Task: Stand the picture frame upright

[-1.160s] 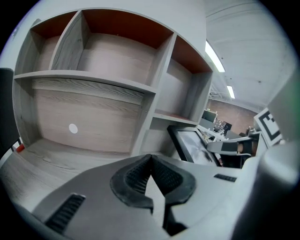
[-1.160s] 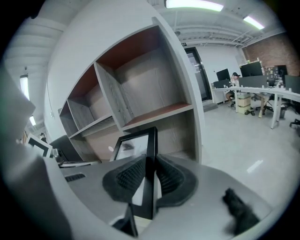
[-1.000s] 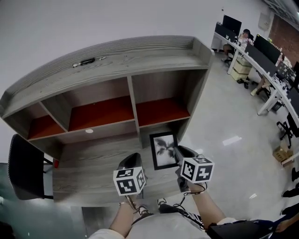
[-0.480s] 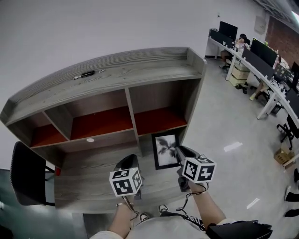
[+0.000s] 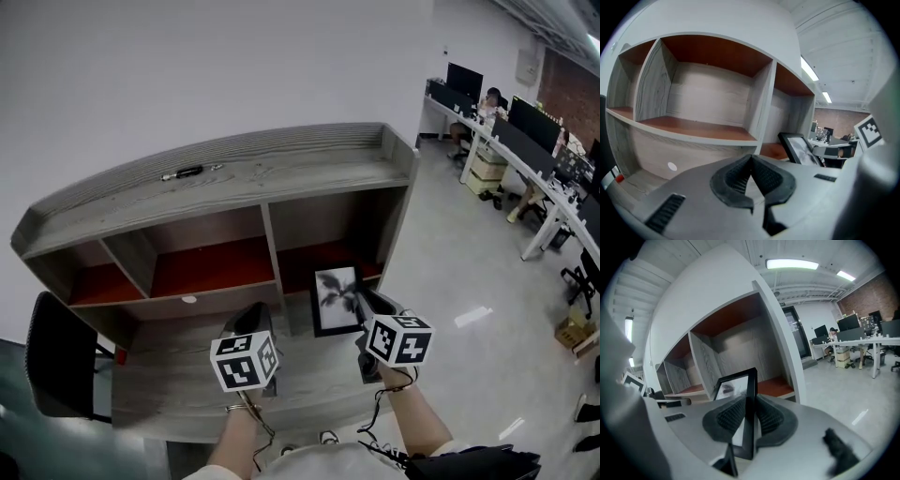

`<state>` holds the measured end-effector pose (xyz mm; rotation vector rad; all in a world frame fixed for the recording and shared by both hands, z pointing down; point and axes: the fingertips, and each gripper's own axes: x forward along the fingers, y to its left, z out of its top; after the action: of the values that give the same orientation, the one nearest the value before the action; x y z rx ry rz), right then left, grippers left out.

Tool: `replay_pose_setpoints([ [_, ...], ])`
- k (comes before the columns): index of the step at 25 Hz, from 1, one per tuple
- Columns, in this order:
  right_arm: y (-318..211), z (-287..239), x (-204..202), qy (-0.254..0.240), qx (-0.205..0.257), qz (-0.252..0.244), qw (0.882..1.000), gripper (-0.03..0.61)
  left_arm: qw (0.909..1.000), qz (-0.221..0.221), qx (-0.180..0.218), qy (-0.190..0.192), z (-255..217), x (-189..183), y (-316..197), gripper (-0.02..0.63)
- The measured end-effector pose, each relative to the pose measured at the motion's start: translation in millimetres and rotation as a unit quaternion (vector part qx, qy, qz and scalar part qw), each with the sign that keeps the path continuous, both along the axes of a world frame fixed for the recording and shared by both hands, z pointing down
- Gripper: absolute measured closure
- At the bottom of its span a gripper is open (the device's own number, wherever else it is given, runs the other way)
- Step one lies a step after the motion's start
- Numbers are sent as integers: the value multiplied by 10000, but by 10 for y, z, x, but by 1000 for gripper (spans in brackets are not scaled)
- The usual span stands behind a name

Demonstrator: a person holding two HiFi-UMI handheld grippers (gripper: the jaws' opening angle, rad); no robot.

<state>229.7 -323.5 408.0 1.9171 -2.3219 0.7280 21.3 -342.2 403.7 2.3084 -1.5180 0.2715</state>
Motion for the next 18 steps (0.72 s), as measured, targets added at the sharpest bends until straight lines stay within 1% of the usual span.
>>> replay_pose_setpoints([
  [9,-337,-261,37,34,339,16,9994,492,9995,-166,274,15,-306,-71,-208,601],
  [18,-676,-445,51,84,564,17,9984,492,9980,-292,565,-27,-645,-192,-463,601],
])
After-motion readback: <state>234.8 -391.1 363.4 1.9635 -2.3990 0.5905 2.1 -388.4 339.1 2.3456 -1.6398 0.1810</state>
